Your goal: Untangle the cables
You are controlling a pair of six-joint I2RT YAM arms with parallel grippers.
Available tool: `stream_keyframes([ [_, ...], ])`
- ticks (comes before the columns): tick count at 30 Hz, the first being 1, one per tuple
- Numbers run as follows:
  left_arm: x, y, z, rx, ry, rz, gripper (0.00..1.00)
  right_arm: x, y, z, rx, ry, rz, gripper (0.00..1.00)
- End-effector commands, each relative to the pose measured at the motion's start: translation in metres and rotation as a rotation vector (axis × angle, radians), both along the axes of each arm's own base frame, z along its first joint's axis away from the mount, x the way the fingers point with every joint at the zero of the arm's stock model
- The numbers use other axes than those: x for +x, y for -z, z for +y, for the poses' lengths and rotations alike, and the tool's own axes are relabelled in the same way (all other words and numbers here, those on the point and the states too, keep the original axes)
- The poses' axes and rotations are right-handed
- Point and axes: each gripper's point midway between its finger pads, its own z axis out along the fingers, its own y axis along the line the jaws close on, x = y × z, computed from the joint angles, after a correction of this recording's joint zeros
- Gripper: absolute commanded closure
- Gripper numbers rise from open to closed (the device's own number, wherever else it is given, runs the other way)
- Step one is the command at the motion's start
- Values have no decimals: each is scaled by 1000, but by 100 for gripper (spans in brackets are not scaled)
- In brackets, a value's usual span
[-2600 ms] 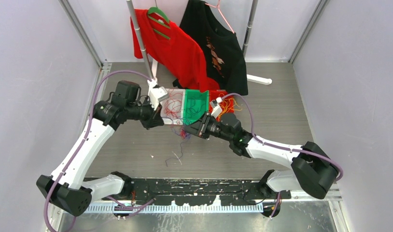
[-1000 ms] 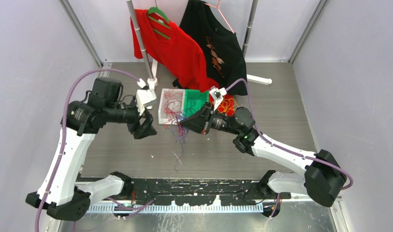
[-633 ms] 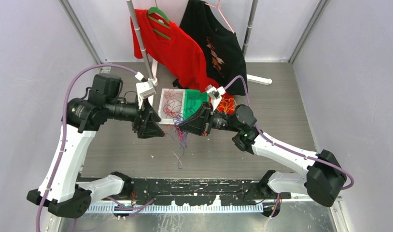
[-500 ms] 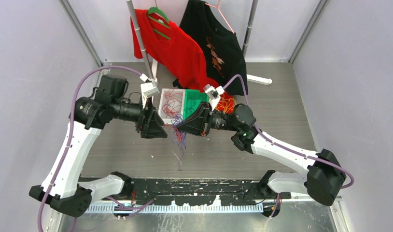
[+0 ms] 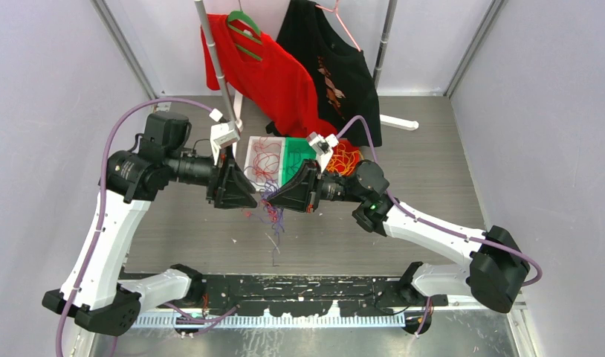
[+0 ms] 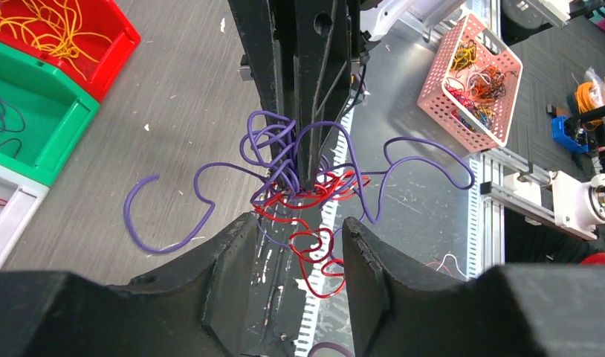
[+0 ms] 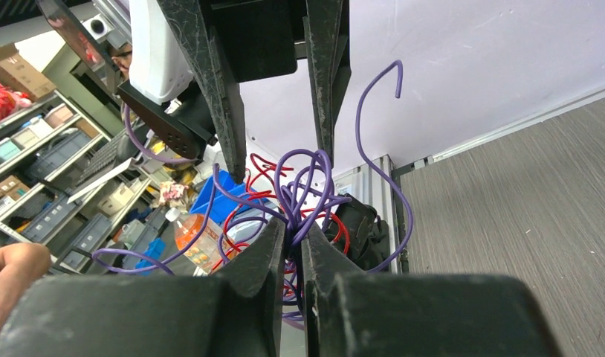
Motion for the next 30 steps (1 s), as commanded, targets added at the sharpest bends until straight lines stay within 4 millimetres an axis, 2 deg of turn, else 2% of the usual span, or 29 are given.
stream_keyframes([
  [1,0,-3,5,15,-13,-56,56,-6,-30,-3,70,-10,-57,97],
  [7,2,2,8,33,-23,-76,61,-5,-31,-4,73,0,-45,97],
  [11,3,5,8,42,-24,-75,68,-4,-30,-4,74,4,-32,97],
  [13,4,5,9,46,-30,-79,75,-3,-29,-3,73,7,-25,94],
  [16,8,6,12,67,-52,-107,93,-1,-27,-5,74,24,-18,90],
  [18,12,5,15,86,-74,-134,100,1,-23,-7,72,48,-12,87],
  [20,14,4,19,105,-96,-165,100,5,-18,-9,68,80,-11,81],
  [22,17,1,22,120,-112,-190,100,8,-11,-12,51,117,-10,63],
  [30,38,-5,45,223,-247,-347,100,33,29,-39,-69,359,14,55],
])
